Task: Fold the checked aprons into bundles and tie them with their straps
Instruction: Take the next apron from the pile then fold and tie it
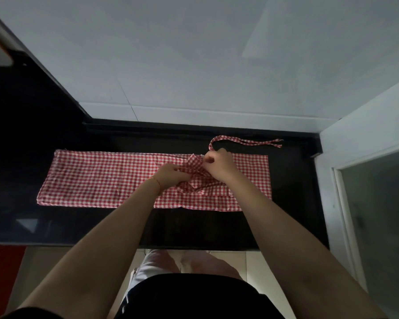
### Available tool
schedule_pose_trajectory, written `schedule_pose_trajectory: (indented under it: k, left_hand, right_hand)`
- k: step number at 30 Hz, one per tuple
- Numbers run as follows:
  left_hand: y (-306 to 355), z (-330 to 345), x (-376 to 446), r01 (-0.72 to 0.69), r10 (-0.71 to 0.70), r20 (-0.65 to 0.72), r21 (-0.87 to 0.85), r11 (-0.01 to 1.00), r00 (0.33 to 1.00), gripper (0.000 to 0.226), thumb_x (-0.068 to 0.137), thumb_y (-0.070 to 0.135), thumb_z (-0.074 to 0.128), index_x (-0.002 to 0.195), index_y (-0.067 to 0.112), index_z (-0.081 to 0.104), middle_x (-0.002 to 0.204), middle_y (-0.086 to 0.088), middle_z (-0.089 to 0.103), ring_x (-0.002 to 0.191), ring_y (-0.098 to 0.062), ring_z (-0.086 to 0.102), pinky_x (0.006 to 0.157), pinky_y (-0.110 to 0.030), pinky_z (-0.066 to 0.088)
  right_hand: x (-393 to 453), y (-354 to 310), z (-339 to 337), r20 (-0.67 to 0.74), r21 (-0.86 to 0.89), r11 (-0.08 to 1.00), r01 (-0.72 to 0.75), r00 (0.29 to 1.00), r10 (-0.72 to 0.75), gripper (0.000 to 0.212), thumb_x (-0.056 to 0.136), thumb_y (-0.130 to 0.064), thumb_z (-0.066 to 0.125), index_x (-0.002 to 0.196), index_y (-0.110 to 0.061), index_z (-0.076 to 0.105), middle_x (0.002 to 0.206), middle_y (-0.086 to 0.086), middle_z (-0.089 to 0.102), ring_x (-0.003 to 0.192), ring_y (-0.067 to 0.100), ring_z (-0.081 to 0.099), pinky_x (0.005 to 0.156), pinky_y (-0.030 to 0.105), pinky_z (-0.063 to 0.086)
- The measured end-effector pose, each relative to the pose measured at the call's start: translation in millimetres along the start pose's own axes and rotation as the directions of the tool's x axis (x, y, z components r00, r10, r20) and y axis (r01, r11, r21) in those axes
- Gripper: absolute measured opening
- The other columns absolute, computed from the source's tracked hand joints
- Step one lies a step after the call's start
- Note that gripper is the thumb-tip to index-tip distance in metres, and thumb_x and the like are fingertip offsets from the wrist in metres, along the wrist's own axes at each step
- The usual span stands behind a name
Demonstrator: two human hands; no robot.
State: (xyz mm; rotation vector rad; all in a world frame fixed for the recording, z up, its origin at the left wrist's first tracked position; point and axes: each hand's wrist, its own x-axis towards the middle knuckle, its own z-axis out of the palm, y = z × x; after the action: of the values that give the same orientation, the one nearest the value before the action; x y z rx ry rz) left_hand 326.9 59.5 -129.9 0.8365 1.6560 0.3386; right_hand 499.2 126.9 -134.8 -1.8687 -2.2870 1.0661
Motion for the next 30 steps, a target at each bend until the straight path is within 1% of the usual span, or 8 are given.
schedule_pose_trajectory:
  k: [7,11,14,17,21,24,26,30]
  left_hand:
    - [-1.8,2.1,-7.8,-0.073,0.070,-0.045,-0.053,0.996,0.997,0.011,0.085,0.012,0.068,0.095,0.008,0.068,0.096,-0.012,0.070,0.093,-0.025,0.067,0.085,-0.036,0.057]
    - [-7.5,0.0,-10.3,-0.114,0.104,-0.068,-0.173,0.978,0.992,0.017,0.084,0.010,0.070,0.095,0.020,0.063,0.103,-0.010,0.065,0.093,-0.024,0.064,0.077,-0.034,0.056]
    - [-9.1,0.3,-13.6,-0.145,0.131,-0.083,-0.184,0.972,0.988,0.009,0.085,0.008,0.067,0.084,0.016,0.064,0.087,-0.005,0.064,0.083,-0.019,0.060,0.071,-0.029,0.051]
    - [-9.2,2.7,-16.2,-0.159,0.143,-0.098,-0.173,0.972,0.985,0.008,0.085,0.008,0.065,0.079,0.014,0.064,0.080,-0.003,0.062,0.080,-0.018,0.057,0.072,-0.029,0.050]
    - [-5.9,5.3,-15.9,-0.139,0.116,-0.139,-0.165,0.976,0.983,0.003,0.087,0.012,0.065,0.085,0.012,0.067,0.086,-0.003,0.066,0.083,-0.017,0.060,0.075,-0.029,0.053]
    - [-4.7,6.1,-14.6,-0.153,0.130,-0.233,-0.085,0.984,0.964,0.005,0.087,0.015,0.068,0.085,0.019,0.068,0.088,0.003,0.068,0.086,-0.012,0.063,0.072,-0.023,0.052]
    - [-7.0,6.5,-11.6,-0.166,0.164,-0.345,0.025,0.986,0.924,0.005,0.089,0.017,0.067,0.090,0.022,0.068,0.090,0.008,0.066,0.084,-0.008,0.061,0.067,-0.018,0.047]
    - [-8.3,7.7,-2.7,-0.074,0.192,-0.416,0.284,0.956,0.889,0.014,0.092,0.022,0.061,0.102,0.019,0.069,0.104,0.002,0.066,0.091,-0.015,0.060,0.077,-0.031,0.052]
  right_hand:
    - [-1.0,-12.3,-1.4,0.112,0.035,0.999,0.030,0.993,-0.034,0.019,0.099,-0.026,0.056,0.115,-0.028,0.066,0.120,-0.004,0.066,0.117,0.020,0.058,0.105,0.050,0.043]
    - [-1.6,-18.6,2.6,0.003,-0.053,0.995,0.087,0.996,-0.087,0.016,0.097,-0.029,0.060,0.108,-0.028,0.071,0.122,0.001,0.059,0.119,0.022,0.051,0.103,0.050,0.042]
    - [-4.8,-21.9,0.2,-0.035,-0.098,0.987,0.128,0.991,-0.132,0.014,0.095,-0.025,0.062,0.105,-0.026,0.072,0.121,0.002,0.055,0.119,0.022,0.046,0.102,0.049,0.039]
    - [-7.7,-24.5,-0.9,0.057,-0.088,0.989,0.116,0.992,-0.111,0.014,0.096,-0.025,0.059,0.104,-0.027,0.071,0.114,-0.005,0.066,0.114,0.019,0.056,0.110,0.051,0.033]
    - [-1.7,-33.7,2.5,0.134,-0.228,0.966,0.121,0.987,-0.092,0.019,0.099,-0.025,0.055,0.108,-0.026,0.072,0.115,-0.004,0.069,0.111,0.021,0.060,0.111,0.046,0.033]
    - [5.5,-41.9,9.8,0.193,-0.315,0.941,0.123,0.979,-0.063,0.020,0.098,-0.025,0.057,0.110,-0.025,0.073,0.117,-0.001,0.069,0.108,0.022,0.062,0.103,0.040,0.044]
    - [7.9,-41.3,12.7,0.219,-0.280,0.954,0.111,0.974,-0.049,0.020,0.095,-0.021,0.060,0.109,-0.024,0.075,0.118,0.000,0.069,0.104,0.020,0.065,0.097,0.037,0.051]
    - [3.3,-32.6,4.3,0.145,-0.138,0.984,0.114,0.985,-0.093,0.021,0.097,-0.018,0.059,0.112,-0.018,0.073,0.116,0.001,0.070,0.103,0.019,0.066,0.091,0.033,0.053]
